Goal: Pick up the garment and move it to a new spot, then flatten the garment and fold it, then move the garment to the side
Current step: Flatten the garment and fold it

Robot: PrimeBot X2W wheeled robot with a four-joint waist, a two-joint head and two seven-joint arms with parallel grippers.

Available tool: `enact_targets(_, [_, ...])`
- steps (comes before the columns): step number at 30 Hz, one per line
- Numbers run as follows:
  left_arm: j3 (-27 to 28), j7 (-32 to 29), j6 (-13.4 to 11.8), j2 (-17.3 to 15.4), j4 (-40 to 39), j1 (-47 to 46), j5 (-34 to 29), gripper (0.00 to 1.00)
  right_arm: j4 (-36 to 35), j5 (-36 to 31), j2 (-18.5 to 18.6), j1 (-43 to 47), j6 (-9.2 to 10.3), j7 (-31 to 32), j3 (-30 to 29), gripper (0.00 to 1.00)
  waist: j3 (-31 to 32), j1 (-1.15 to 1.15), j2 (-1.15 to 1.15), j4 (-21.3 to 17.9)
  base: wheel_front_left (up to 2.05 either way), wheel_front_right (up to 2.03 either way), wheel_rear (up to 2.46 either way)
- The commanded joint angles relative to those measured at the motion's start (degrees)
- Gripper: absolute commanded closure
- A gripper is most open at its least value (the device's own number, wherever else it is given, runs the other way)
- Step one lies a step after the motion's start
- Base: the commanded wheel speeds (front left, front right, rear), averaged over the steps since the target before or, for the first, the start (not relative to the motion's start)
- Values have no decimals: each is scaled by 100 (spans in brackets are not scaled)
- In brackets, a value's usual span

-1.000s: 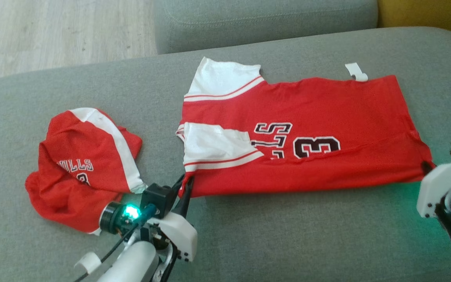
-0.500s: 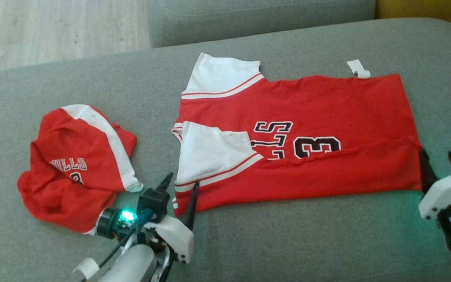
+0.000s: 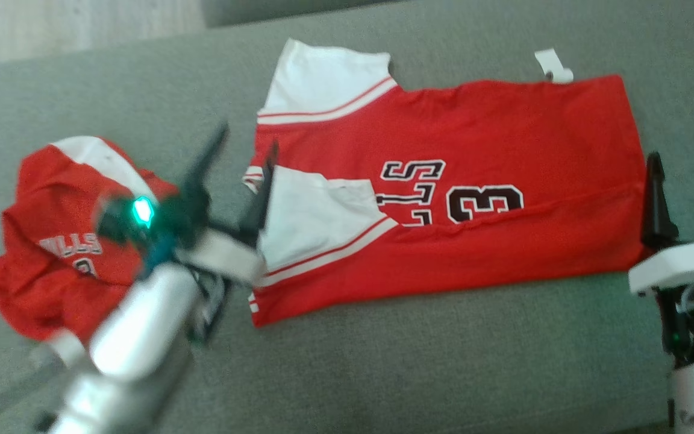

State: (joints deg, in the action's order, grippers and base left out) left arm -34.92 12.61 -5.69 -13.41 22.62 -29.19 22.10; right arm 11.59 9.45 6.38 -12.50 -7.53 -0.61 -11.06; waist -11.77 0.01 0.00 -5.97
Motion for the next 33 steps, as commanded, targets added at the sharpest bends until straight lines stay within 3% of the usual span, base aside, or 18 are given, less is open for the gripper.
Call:
enact_targets(1, [242,-169,133,-325,-223,-700,-102,0,-266,-51,15,-332,4,-55,191,0,-296,-1,0,-181,0,0,0])
enact_targets(7, [130,-1300,950,-806,248,-2139,-105,0,-321,-127,-60,-859,4,-63,470,0,-842,-1,0,-510,0,0,0])
enact_targets(11, [-85,-2101,1241,-1019,899,-2884,46,0,-247,-149,-116,-1214,4,-113,744,0,-1111,-1,0,-804,0,0,0])
enact_targets(19, [-722,-3001,1314,-1301,1813,-3725,729,0,-95,-91,-224,-1637,4,-297,1119,0,-1504,-1,0,-1271,0,0,0])
enact_targets(33, [-1175,-3392,1317,-1776,2604,-4419,1693,0,-26,-41,-336,-1850,4,-497,1459,0,-1960,-1,0,-1855,0,0,0])
